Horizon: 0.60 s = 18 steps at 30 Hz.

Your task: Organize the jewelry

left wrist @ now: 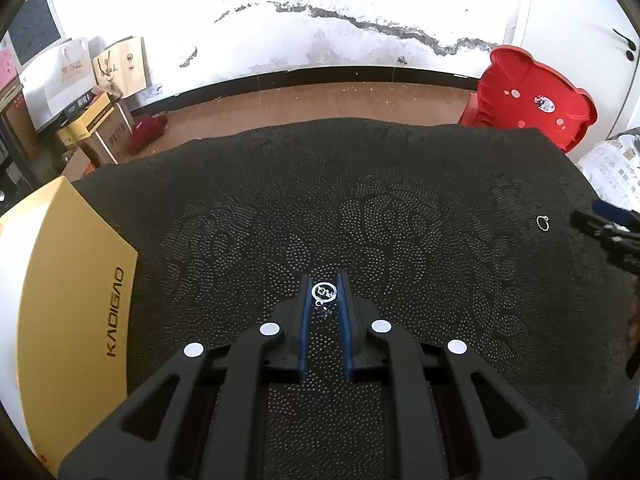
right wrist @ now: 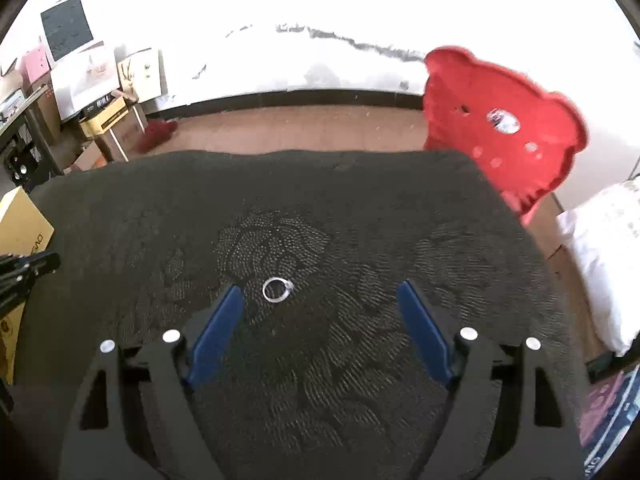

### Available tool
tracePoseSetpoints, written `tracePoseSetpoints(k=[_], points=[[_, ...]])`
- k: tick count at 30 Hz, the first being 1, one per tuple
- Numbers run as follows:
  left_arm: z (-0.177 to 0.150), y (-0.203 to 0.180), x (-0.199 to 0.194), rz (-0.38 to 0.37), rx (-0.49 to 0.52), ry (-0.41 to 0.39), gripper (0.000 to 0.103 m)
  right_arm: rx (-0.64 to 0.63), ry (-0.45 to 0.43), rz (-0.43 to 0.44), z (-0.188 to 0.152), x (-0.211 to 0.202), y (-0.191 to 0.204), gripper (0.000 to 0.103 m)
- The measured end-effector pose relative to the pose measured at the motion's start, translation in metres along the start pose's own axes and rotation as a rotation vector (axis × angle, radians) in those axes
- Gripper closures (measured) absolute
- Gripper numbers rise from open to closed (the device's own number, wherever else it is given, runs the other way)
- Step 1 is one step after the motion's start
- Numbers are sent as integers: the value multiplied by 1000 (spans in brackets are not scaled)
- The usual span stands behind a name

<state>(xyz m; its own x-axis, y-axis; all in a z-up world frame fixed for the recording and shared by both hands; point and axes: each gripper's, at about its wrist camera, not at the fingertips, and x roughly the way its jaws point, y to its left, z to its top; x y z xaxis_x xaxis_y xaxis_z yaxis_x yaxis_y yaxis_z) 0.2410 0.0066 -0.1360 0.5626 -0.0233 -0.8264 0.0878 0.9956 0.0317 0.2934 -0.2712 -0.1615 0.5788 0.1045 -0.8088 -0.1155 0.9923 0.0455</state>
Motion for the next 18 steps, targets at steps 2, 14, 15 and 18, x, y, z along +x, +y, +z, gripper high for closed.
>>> tracePoseSetpoints(k=[2,14,15,18], points=[[0,-5,3,-4,4,4,90,-6,17,7,2,10,9,25],[-5,-11,1,-22,17,10,90,-43,34,4,1,30,26,67],[-5,-9,1,-20,13,9,90,-46,36,8,2,30,29,70],[-4,-7,2,-18,6,10,90,-48,38,17,2,29,29,80]])
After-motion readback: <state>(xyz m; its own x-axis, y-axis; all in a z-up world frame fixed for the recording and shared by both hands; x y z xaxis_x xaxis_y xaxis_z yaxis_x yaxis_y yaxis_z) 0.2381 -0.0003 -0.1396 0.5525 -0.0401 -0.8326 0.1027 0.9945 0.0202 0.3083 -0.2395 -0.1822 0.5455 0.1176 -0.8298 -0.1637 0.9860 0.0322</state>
